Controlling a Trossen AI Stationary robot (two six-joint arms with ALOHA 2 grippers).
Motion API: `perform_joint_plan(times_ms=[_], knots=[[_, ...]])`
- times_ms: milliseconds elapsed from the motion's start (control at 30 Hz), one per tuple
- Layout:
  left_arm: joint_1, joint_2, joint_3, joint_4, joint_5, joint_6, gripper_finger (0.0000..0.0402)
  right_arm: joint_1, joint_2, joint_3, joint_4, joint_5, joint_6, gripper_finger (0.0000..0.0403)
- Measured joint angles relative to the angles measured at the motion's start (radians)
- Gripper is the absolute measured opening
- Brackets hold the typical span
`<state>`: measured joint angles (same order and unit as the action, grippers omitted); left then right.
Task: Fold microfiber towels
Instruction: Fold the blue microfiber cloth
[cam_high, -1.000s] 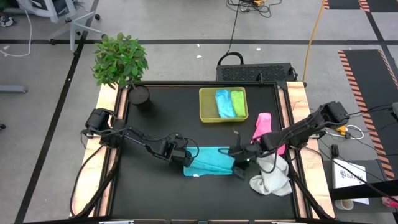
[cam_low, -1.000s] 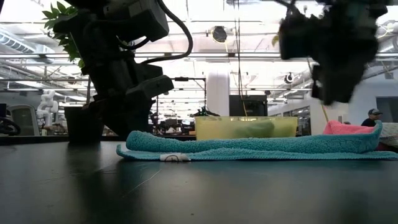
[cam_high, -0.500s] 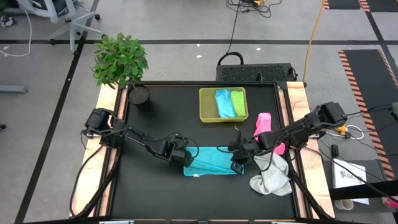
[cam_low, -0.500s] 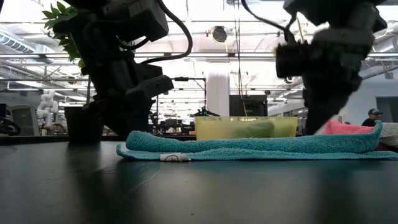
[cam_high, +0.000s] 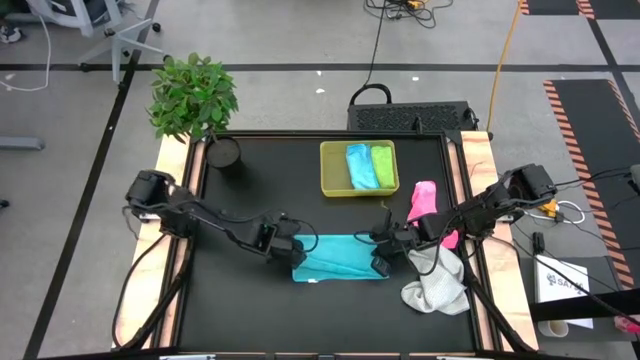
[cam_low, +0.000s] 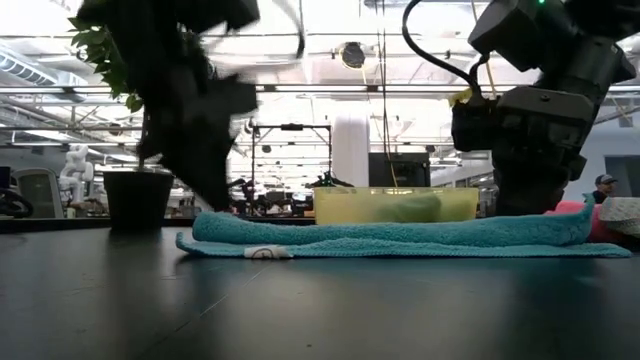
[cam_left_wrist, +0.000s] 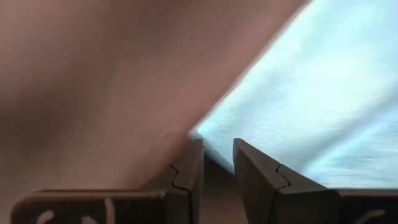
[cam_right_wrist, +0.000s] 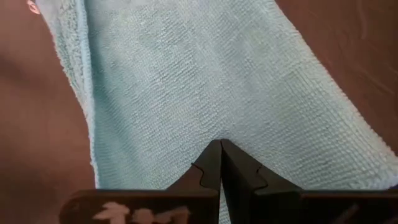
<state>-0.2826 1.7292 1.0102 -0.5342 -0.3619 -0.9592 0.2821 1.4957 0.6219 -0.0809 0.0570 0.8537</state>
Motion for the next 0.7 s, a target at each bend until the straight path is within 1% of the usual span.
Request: perform_joint_plan(times_ms=[133,267,500,700], knots=[[-0.018,-0.046,0.005,0.006,-0.023,0.096,0.0088,-0.001,0.000,-0.003,0.005,0.001,0.000,0.0000],[-0.021,-0.056,0.008,0.032,0.002,0.158,0.0088,-0.001,0.000,-0.003,0.006,0.002,-0.001,0.0000],[-0.019,-0.013,0.007,0.037,0.005,0.171,0.0088,-0.001,0.001,-0.003,0.007,0.001,0.001,0.0000],[-0.028,0.021,0.008,0.079,0.070,0.171,0.0088,-0.001,0.001,-0.003,0.011,0.000,0.000,0.0000]])
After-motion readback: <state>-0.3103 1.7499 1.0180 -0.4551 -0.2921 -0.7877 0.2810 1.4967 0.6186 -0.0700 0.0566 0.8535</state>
